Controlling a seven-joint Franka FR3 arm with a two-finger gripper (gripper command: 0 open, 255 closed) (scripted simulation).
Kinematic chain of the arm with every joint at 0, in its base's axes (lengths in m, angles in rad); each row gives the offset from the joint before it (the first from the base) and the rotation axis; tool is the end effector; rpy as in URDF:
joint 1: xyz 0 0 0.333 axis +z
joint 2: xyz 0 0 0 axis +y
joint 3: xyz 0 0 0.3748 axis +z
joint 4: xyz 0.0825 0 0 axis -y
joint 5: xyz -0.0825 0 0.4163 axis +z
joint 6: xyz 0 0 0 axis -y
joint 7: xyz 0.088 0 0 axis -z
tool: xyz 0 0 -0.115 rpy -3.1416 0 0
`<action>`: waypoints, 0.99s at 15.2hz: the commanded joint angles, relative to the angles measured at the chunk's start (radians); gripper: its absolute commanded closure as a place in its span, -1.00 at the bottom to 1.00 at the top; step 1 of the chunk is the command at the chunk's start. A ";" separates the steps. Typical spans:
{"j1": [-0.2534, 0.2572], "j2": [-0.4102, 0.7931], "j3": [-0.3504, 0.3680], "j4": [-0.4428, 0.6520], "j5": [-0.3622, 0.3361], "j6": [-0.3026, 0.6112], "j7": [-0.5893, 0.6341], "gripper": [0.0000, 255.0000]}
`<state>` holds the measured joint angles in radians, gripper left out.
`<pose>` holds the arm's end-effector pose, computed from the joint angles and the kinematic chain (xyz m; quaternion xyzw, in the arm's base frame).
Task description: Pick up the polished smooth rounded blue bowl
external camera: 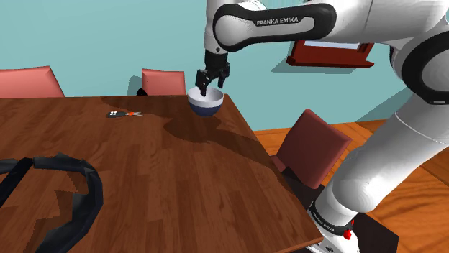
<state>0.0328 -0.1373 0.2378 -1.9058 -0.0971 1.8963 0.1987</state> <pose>0.5376 0.1490 0.6102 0.9949 0.0484 0.0746 0.0469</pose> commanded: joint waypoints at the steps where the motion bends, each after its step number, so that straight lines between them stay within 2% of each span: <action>1: 0.003 0.083 0.013 0.074 -0.019 -0.007 0.028 -1.00; 6: 0.030 0.275 0.036 0.248 -0.070 -0.027 0.098 -1.00; 15: 0.029 0.283 0.034 0.157 -0.077 0.071 0.112 -1.00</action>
<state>0.0616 0.1439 0.2715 -1.7458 -0.1733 1.9619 0.3096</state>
